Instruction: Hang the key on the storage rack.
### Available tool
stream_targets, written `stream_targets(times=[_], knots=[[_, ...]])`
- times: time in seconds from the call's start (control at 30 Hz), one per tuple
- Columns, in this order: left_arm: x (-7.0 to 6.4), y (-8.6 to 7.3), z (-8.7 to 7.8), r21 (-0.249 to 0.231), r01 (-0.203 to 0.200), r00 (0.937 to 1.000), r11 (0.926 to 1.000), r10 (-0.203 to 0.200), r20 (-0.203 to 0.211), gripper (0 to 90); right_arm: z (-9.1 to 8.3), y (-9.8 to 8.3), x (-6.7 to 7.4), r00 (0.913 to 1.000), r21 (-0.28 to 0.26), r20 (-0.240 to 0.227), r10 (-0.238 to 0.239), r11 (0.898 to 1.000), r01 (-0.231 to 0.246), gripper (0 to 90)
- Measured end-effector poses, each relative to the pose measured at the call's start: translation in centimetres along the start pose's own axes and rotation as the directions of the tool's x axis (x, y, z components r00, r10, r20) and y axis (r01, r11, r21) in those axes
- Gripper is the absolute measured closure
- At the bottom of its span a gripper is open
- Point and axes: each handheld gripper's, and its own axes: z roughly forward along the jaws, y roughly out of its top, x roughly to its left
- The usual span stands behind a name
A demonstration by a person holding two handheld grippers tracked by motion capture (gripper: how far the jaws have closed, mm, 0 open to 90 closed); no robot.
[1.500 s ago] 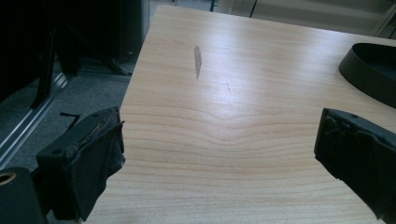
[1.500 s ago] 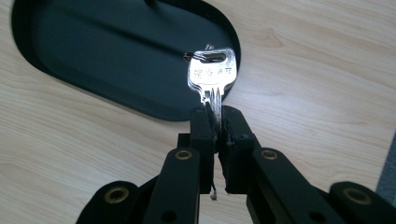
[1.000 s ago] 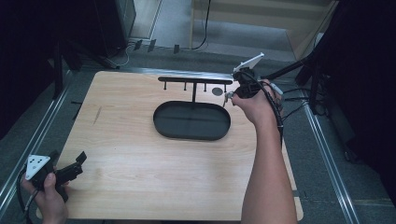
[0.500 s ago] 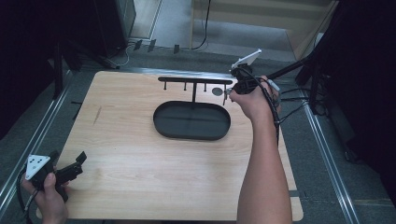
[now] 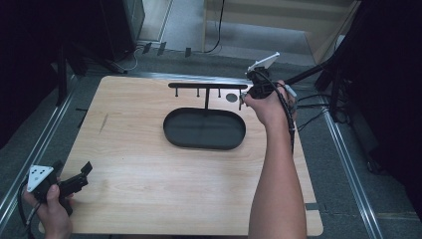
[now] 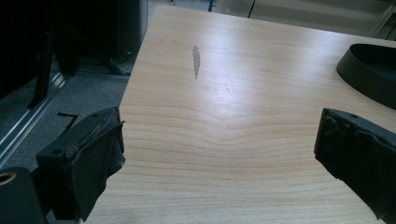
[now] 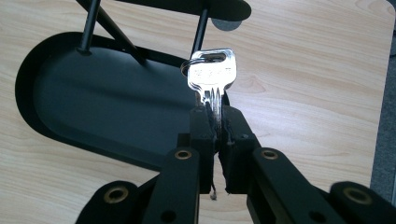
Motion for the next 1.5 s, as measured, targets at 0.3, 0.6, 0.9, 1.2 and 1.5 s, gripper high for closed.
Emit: stream_targets(times=[0.3,0.6,0.9,1.2,1.5], knots=[[0.0,0.0,0.0,0.0,0.0,1.0,1.0,0.0,0.002,1.7,0.3,0.1,0.2,0.9998,0.002,-0.018,0.005,1.0,-0.005,84.1],[0.0,0.0,0.0,0.001,0.0,1.0,1.0,0.0,0.005,1.7,0.7,-0.5,-0.7,0.9993,-0.046,0.021,0.032,0.998,-0.031,72.6],[0.0,0.0,0.0,0.003,-0.004,1.0,1.0,0.004,0.002,1.7,1.7,-1.8,-1.9,0.9987,-0.025,0.016,0.049,0.998,-0.049,72.9],[0.0,0.0,0.0,0.005,-0.007,1.0,1.0,0.007,0.001,1.7,3.1,-3.8,-3.4,0.997,0.006,0.017,0.075,0.997,-0.075,72.8],[0.0,0.0,0.0,0.005,-0.006,1.0,1.0,0.006,0.001,1.7,4.7,-5.9,-5.0,0.995,0.041,0.007,0.1,0.994,-0.1,68.0]])
